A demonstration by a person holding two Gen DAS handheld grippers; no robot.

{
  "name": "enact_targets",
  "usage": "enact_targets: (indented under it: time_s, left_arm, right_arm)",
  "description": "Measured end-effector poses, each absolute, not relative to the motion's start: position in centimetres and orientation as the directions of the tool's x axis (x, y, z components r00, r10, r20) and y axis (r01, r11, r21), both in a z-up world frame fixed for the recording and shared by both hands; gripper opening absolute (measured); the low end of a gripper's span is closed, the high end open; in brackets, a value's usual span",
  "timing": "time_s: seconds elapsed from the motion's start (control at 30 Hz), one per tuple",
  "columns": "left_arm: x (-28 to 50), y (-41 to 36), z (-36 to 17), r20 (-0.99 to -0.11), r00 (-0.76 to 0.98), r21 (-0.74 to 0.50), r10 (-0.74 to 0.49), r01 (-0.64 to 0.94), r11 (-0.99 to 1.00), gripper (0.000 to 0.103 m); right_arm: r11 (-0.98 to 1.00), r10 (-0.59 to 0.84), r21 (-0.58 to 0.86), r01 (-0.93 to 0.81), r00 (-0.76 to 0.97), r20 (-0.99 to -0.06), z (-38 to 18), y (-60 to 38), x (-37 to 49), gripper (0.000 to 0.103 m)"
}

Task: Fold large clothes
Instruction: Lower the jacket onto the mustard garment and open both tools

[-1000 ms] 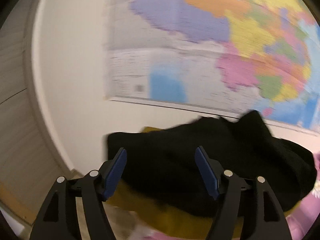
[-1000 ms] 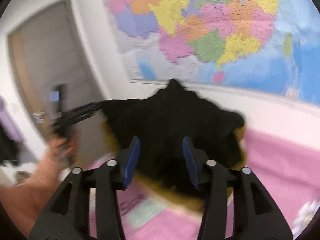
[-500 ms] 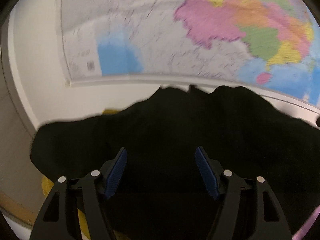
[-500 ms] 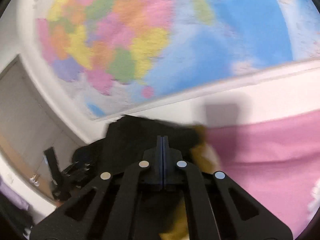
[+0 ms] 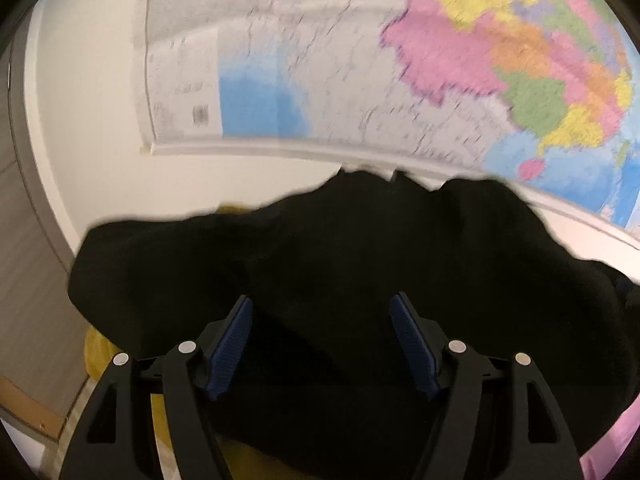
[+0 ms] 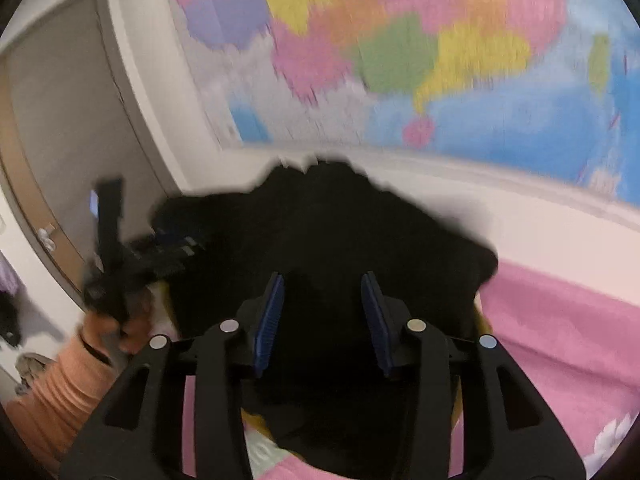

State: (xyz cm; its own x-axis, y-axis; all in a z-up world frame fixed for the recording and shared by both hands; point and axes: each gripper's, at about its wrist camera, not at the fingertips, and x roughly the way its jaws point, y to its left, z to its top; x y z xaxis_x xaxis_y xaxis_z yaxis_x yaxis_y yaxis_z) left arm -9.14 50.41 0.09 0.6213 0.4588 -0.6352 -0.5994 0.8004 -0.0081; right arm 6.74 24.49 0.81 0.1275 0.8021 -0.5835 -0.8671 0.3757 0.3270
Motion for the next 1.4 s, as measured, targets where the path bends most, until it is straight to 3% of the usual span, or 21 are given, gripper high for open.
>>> enact_targets:
  time_s: [0.1,0.27,0.4,0.5,0.6,0.77,0.97,1.1,1.3,1.4]
  left_arm:
    - [-9.4,49.9,-1.3,-0.634,0.605,0.031,0.482,-0.602,0.798,0.073]
    - [-10.4,46.7,0.5,-0.573,0.63,0.054,0.525,-0.61,0.791,0.074]
    - [-11.5,44.0,1.7,-0.532,0.666,0.058,0.523,-0.587,0.807,0.075]
    - [-12.1,43.0,1.8,-0.532,0.685,0.036,0.498,-0.57,0.821,0.077]
    - [-12.1,42.9,1.0,-0.568,0.704,-0.035,0.426,-0.538,0.842,0.078]
    - [-11.6,42.7,-0.9,-0.589,0.658,0.009,0.469,-0.575,0.818,0.079]
    - [-13.0,41.4,-0.6,-0.581,0.657,-0.016,0.48,-0.599,0.801,0.081]
    - [-14.6,38.9,-0.2,-0.543,0.674,-0.016,0.501,-0.605,0.796,0.096]
    - [-17.2,35.3,0.5,-0.511,0.688,-0.031,0.515,-0.614,0.789,0.096]
    - [-18.0,33.7,0.5,-0.498,0.677,-0.005,0.542,-0.627,0.779,0.096]
  right_arm:
    - [0.388,0.783,0.367,-0.845,0.092,-0.615,-2.2,24.7,7.2,0.041]
    - [0.389,0.816,0.355,-0.85,0.139,-0.561,-0.9,23.4,5.7,0.051]
    - [0.322,0.85,0.29,-0.901,0.14,-0.507,0.5,22.4,2.6,0.051]
    - [0.301,0.841,0.237,-0.924,0.14,-0.522,0.3,22.5,1.0,0.051]
    - [0.304,0.818,0.217,-0.928,0.138,-0.559,-1.0,23.6,0.9,0.058]
    - [0.333,0.809,0.211,-0.919,0.164,-0.564,-1.4,24.1,1.0,0.06]
    - [0.336,0.833,0.208,-0.919,0.187,-0.52,0.0,22.3,0.0,0.073]
    - [0.344,0.836,0.177,-0.922,0.215,-0.504,0.3,21.1,-1.5,0.079]
    - [0.367,0.846,0.183,-0.912,0.246,-0.473,0.3,19.0,-3.0,0.095]
    - [0.384,0.847,0.166,-0.908,0.275,-0.456,0.2,17.7,-4.1,0.097]
